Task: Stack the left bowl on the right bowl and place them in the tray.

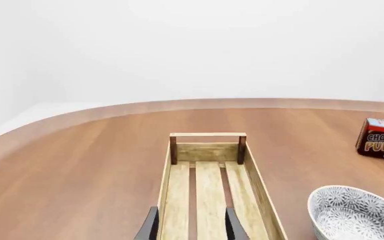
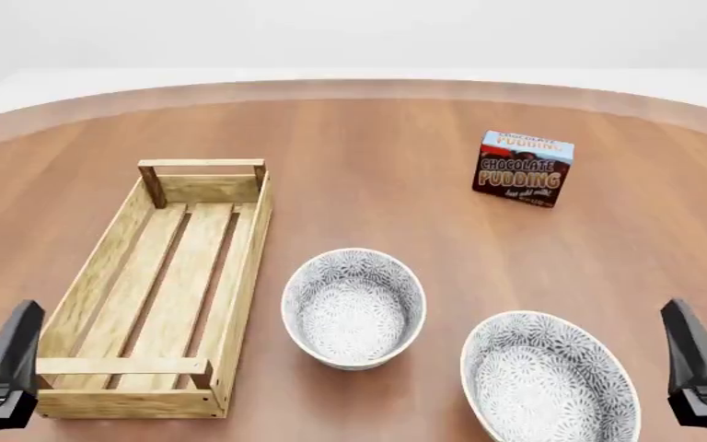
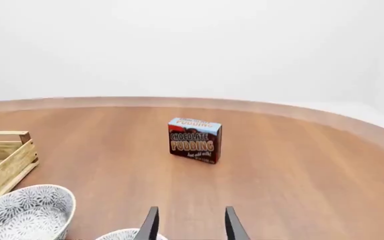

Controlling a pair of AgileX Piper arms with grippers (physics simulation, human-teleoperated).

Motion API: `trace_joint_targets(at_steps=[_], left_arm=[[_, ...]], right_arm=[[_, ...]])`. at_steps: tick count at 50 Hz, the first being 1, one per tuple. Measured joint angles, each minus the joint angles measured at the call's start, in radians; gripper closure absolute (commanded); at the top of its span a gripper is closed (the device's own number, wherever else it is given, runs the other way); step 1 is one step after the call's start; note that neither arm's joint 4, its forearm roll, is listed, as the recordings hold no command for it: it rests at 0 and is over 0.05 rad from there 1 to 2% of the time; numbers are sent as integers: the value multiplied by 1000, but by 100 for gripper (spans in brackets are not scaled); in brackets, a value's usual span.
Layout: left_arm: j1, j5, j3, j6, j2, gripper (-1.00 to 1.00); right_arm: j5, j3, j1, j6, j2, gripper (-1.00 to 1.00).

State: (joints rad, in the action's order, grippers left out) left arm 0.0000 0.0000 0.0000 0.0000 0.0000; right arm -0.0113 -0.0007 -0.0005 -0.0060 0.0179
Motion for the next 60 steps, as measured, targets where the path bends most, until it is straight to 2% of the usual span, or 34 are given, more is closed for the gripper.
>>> trace_joint_targets(at_steps=[10, 19, 40, 50, 60], left_arm=[[0, 0, 0, 0, 0, -100], [0, 0, 0, 0, 0, -100], [0, 0, 0, 0, 0, -100], [0, 0, 0, 0, 0, -100], [0, 0, 0, 0, 0, -100]], right_arm=[[-120, -8, 40, -29, 182, -100], [-140, -165, 138, -82, 473, -100], [110, -711, 428, -171, 1132, -100], [195, -877, 541, -137, 1374, -100], [223, -965, 599, -91, 1536, -100]])
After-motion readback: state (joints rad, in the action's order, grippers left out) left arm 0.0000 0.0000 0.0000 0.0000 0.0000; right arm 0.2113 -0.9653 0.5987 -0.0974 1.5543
